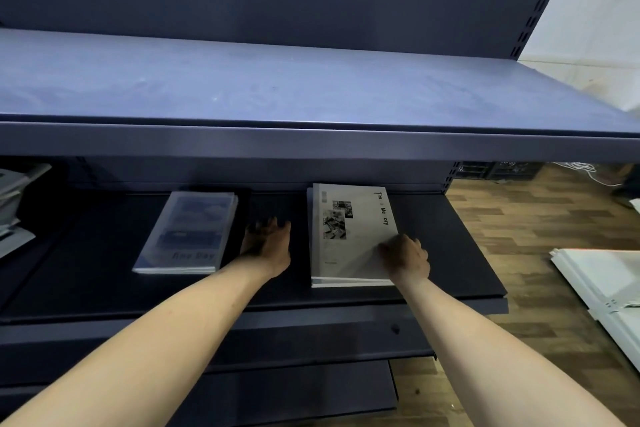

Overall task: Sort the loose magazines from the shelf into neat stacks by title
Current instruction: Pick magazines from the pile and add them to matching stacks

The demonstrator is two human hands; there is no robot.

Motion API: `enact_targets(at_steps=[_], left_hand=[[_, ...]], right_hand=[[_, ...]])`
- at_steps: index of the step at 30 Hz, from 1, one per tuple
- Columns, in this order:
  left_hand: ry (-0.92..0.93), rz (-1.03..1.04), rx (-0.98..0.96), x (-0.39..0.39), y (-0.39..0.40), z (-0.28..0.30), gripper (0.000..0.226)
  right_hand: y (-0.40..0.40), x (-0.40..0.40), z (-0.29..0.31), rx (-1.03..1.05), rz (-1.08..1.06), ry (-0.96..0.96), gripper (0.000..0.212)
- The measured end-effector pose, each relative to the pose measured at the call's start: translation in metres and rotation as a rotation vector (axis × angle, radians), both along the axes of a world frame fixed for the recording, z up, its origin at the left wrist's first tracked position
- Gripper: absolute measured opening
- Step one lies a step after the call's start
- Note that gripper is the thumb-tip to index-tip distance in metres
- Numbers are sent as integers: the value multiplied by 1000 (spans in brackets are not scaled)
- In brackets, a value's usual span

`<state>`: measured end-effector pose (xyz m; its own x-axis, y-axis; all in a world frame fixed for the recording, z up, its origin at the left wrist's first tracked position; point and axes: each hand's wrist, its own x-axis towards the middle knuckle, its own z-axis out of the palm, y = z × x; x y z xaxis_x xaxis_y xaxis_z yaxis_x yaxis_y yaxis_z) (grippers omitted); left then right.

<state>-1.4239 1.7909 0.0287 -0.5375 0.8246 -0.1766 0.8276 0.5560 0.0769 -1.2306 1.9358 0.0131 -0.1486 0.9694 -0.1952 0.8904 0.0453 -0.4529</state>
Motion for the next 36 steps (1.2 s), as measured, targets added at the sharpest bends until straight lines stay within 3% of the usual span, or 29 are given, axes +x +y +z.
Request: enact_targets(at_steps=[8, 15, 20, 26, 36], left_hand=[[-15, -1, -4, -1, -2, 8, 65], [13, 36, -73, 9, -22, 22, 63], [161, 122, -128, 7, -58, 37, 55], [197, 235, -73, -14, -111, 48, 53], [261, 370, 37, -65, -213, 60, 48]], right_hand=[[-11, 4, 9, 48, 62, 10, 44], [-57, -41, 37, 48, 329, 131, 55], [-90, -70, 49, 23, 468, 63, 60], [-126, -101, 58, 3, 617, 18, 70], [-213, -192, 64, 12, 730, 72, 66]])
